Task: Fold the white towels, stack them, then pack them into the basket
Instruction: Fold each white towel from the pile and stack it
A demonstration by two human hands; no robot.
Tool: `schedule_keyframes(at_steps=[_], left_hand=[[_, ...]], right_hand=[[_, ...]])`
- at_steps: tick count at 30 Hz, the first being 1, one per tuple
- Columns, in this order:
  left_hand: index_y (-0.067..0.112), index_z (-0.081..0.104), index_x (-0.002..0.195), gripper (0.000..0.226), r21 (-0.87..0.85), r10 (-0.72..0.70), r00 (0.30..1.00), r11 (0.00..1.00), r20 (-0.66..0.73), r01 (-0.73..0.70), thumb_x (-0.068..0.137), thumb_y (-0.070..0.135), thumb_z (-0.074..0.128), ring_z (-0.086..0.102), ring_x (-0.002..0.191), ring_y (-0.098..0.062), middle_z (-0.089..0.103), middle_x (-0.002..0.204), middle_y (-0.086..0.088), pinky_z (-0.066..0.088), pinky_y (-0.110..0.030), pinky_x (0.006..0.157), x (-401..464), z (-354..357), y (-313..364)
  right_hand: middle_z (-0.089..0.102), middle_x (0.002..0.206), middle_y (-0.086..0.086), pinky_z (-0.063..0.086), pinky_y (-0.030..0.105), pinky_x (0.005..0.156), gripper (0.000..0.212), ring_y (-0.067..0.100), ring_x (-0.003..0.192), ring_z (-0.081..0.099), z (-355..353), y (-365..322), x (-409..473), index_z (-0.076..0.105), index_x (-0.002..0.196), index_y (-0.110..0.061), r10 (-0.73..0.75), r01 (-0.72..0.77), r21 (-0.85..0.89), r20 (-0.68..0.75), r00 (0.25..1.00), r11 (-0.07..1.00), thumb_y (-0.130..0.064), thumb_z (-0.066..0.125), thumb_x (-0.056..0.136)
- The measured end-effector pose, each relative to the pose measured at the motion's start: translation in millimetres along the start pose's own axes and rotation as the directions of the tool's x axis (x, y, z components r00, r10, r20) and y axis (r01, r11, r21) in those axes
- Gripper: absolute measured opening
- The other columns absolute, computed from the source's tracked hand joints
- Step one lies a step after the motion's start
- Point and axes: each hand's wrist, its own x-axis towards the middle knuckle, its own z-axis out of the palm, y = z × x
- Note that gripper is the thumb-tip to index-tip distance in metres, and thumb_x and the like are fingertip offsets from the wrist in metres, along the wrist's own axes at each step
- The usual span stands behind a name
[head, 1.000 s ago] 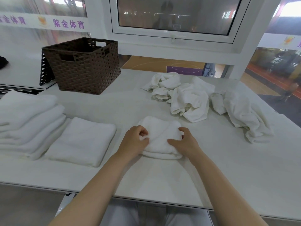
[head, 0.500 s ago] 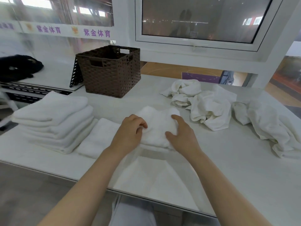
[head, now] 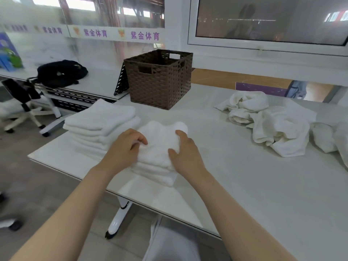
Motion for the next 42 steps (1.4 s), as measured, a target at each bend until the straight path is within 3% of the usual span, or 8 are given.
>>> schedule_keyframes(at_steps=[5, 11, 15, 18, 27, 32, 36, 42], left_hand=[[0.036, 0.058, 0.089, 0.042, 0.1, 0.009, 0.992, 0.995, 0.122, -0.021, 0.091, -0.005, 0.047, 0.052, 0.096, -0.007, 0.054, 0.101, 0.01, 0.037, -0.01, 0.08, -6, 3, -10], [0.023, 0.059, 0.115, 0.024, 0.646, -0.11, 0.99, 0.763, 0.089, 0.027, 0.096, 0.018, 0.045, 0.049, 0.112, -0.026, 0.056, 0.118, -0.001, 0.04, -0.036, 0.089, 20, 11, 23], [0.014, 0.055, 0.134, 0.039, 0.327, -0.005, 0.973, 0.942, 0.232, -0.074, 0.096, 0.01, 0.044, 0.047, 0.129, -0.022, 0.053, 0.139, -0.004, 0.033, -0.03, 0.104, 32, 40, 30], [0.019, 0.041, 0.148, 0.044, 0.312, -0.087, 0.942, 0.95, 0.324, -0.02, 0.103, 0.022, 0.036, 0.028, 0.145, -0.018, 0.035, 0.157, -0.003, 0.021, -0.032, 0.118, 31, 48, 18], [0.027, 0.012, 0.157, 0.067, 0.526, -0.34, 0.872, 0.843, 0.353, 0.116, 0.1, 0.059, 0.023, 0.001, 0.152, -0.018, 0.003, 0.165, 0.007, 0.004, -0.038, 0.122, 23, 44, 15], [0.016, 0.039, 0.141, 0.046, 0.759, -0.284, 0.935, 0.65, 0.214, 0.023, 0.102, 0.038, 0.028, 0.025, 0.144, -0.029, 0.037, 0.151, -0.002, 0.015, -0.044, 0.118, 29, 49, 37], [0.016, 0.05, 0.125, 0.036, 0.602, -0.192, 0.952, 0.798, 0.237, 0.011, 0.099, 0.027, 0.027, 0.043, 0.129, -0.029, 0.054, 0.131, -0.003, 0.027, -0.042, 0.112, 30, 64, 61], [0.022, 0.04, 0.149, 0.049, 0.287, -0.031, 0.951, 0.956, 0.306, -0.061, 0.103, 0.039, 0.039, 0.024, 0.147, -0.02, 0.032, 0.159, 0.0, 0.018, -0.033, 0.12, 34, 110, 125]], right_hand=[[0.035, 0.14, 0.016, 0.042, 0.033, 0.079, 0.063, 0.033, 0.111, 0.052, 14, 7, -7, 0.016, 0.153, -0.017, 0.08, -0.062, -0.167, 0.104, 0.991, 0.984, -0.036, 0.044, 0.1], [-0.006, 0.164, 0.013, 0.022, 0.043, 0.115, 0.062, 0.03, 0.15, 0.001, 4, 0, 4, 0.027, 0.148, -0.004, -0.033, 0.101, -0.521, 0.138, 0.99, 0.848, -0.039, 0.041, 0.098], [-0.005, 0.165, 0.011, 0.002, 0.042, 0.123, 0.063, 0.025, 0.152, -0.008, 12, 4, 17, 0.012, 0.156, -0.008, -0.033, 0.175, -0.498, 0.28, 0.959, 0.849, -0.034, 0.031, 0.102], [-0.003, 0.165, 0.01, -0.003, 0.041, 0.123, 0.06, 0.023, 0.152, -0.008, 18, 13, 19, 0.011, 0.157, -0.011, -0.006, 0.152, -0.48, 0.293, 0.956, 0.864, -0.034, 0.024, 0.103], [-0.005, 0.166, 0.003, 0.002, 0.037, 0.123, 0.065, 0.018, 0.152, -0.008, 14, 39, 17, 0.011, 0.158, -0.017, -0.068, 0.151, -0.247, 0.315, 0.947, 0.957, -0.05, 0.027, 0.104], [0.006, 0.165, -0.003, 0.007, 0.03, 0.121, 0.06, 0.015, 0.152, 0.002, -10, 72, -10, 0.02, 0.157, -0.024, -0.111, 0.117, -0.012, 0.235, 0.966, 0.993, -0.043, 0.04, 0.103], [0.012, 0.164, -0.007, 0.007, 0.029, 0.122, 0.058, 0.012, 0.151, 0.005, -38, 118, -39, 0.02, 0.156, -0.029, -0.004, 0.012, -0.046, 0.168, 0.986, 0.999, -0.042, 0.041, 0.103], [0.019, 0.163, 0.0, 0.009, 0.03, 0.122, 0.056, 0.016, 0.151, 0.012, -84, 178, -56, 0.025, 0.155, -0.023, 0.12, -0.117, -0.223, -0.001, 0.993, 0.968, -0.037, 0.04, 0.103]])
